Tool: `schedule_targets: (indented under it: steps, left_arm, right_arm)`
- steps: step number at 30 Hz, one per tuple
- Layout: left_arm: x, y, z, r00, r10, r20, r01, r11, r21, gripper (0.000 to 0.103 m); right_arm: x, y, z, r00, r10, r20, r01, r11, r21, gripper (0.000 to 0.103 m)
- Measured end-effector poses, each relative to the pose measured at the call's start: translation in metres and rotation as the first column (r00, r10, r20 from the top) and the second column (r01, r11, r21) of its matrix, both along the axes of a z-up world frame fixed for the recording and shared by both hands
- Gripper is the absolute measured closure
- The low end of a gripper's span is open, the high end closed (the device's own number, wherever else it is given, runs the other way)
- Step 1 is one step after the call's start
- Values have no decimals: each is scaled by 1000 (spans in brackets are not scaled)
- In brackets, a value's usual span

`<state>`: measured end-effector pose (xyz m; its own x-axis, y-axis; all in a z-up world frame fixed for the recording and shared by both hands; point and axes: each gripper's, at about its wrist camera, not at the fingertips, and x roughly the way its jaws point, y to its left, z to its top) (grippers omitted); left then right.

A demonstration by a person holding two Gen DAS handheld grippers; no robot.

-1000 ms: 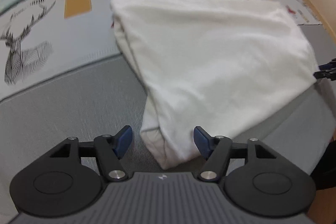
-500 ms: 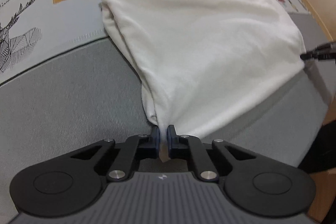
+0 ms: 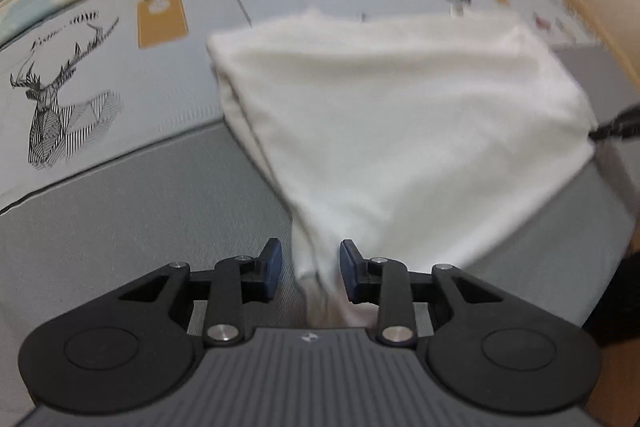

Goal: Fold small clothes

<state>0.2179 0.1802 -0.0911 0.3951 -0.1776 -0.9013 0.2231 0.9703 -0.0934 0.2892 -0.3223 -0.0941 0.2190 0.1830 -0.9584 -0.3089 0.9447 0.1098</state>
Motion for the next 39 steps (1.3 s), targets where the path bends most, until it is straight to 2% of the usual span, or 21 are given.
schedule_targets:
  steps: [3,4,6,8,12,14,16,19,21,23,26,28,29,31,33,35,37,39]
  left_arm:
    - [-1,-6,-6,999,-31,-23,30,1000,-8,74]
    - [-1,-11,-15,998,-46,-53,47,999,22,77]
    - [-4,-21,-34,990,-81,-111,94,988,123,76]
    - [-4,-26,-31,991,-90,-102,104,984,145,75]
    - [-3,-20,-17,996,-34,-79,44,991,124,69]
    - [-7,-18,-12,998,-8,-68,17,991,130,53]
    - [-8,-14,-2,998,39,-44,-31,986,161,48]
    - [-9,-11,24,993,116,15,-116,967,226,47]
    - [-10,-5,48,983,172,71,-183,958,220,42]
    - [-12,3,72,962,237,134,-259,949,180,34]
    - [-20,12,94,919,327,220,-353,931,89,27]
    - [-31,16,92,885,362,294,-395,917,58,25]
    - [-33,15,89,873,367,321,-411,908,79,25]
    - [-26,19,82,875,382,298,-446,876,185,26]
    - [-24,30,87,829,436,350,-512,843,163,26]
    - [-26,40,90,795,487,362,-557,823,115,25]
    - [-25,46,86,798,512,317,-564,820,96,25]
    - [-21,50,79,823,508,256,-540,838,73,25]
  right_arm:
    - [-4,4,0,1000,4,7,-4,1000,-14,94]
    - [-4,5,0,1000,4,7,-4,1000,-23,94]
    - [-3,6,-2,1000,3,7,-3,999,-34,94]
    - [-2,6,0,1000,-9,13,10,999,-54,92]
    - [4,3,10,994,-88,59,93,992,-85,80]
    - [5,2,19,985,-130,110,142,985,-103,75]
    - [4,0,28,971,-171,170,193,974,-122,70]
    - [5,-5,43,936,-237,259,269,958,-97,65]
    - [5,-3,57,900,-253,355,297,952,-74,65]
    - [2,3,70,866,-256,430,302,952,-42,65]
    - [-4,17,87,830,-247,501,266,963,34,65]
    - [-13,36,98,807,-211,551,217,975,55,65]
    - [-18,46,102,796,-188,576,191,980,56,65]
    - [-28,70,109,774,-134,619,123,991,61,65]
    - [-36,96,111,759,-84,645,54,996,66,65]
    - [-44,122,111,752,-25,659,-34,996,77,65]
    - [-51,150,108,744,56,665,-123,991,54,65]
    - [-59,180,99,735,163,659,-215,977,-1,65]
